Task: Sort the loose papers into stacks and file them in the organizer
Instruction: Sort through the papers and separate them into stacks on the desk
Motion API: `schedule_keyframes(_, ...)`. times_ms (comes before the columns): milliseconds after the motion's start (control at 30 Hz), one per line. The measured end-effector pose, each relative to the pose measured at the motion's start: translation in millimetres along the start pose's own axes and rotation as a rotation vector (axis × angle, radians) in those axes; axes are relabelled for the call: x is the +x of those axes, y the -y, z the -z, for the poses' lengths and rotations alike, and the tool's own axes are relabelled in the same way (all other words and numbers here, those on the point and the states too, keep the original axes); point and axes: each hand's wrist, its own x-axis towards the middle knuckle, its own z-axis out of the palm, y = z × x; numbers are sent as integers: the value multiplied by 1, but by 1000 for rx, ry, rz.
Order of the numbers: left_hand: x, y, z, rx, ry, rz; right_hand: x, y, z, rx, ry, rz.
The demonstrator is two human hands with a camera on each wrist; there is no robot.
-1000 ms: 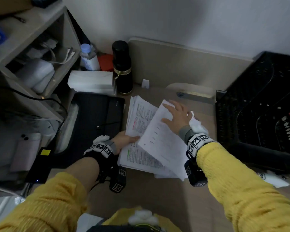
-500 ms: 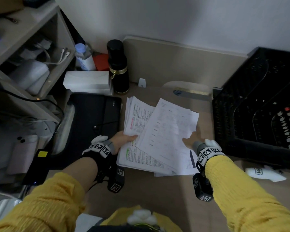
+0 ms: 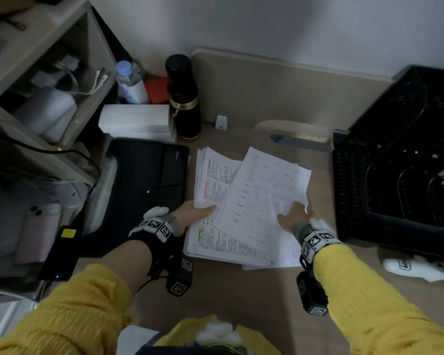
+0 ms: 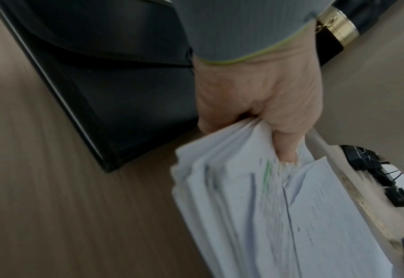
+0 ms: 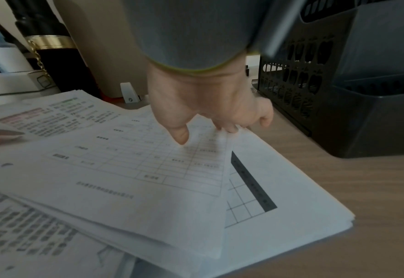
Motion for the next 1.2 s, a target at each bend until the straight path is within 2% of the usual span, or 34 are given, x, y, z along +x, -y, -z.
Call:
schedule_keyframes(233,2,-1,1,24,5,6,-2,3,-4,-159,39,158)
schedule_keyframes(500,1,-6,-4,6,-20,8,-16,13,-7,-43,48,392)
schedule_keyframes(600,1,-5,-4,-20,11,5,-18,21,-12,31,85,474)
schedule_keyframes(700,4,-1,-3,-3,-17,-11,-20,20,-13,141,142,512)
schedule_keyframes(767,5,0,-3,6,-47,-26,-24,16,-10,226,190,519)
schedule_keyframes(833,5,2,-3,-7,-66,-32,-26,13,-8,273,178,507)
schedule_keyframes(933,4,4,-1,-53,-72,-42,-27,9,0,372,-5,467)
schedule_keyframes(1033,-2,1,0,-86,-52,-60,-34,8,14,582,-145,351)
schedule_keyframes(1133,-8,-7,-2,-109,-8,-83,-38,7,22,887,-64,295)
schedule_keyframes(1200,-13,-13,-4,-118,28,-86,-42,5,25,980,-35,273)
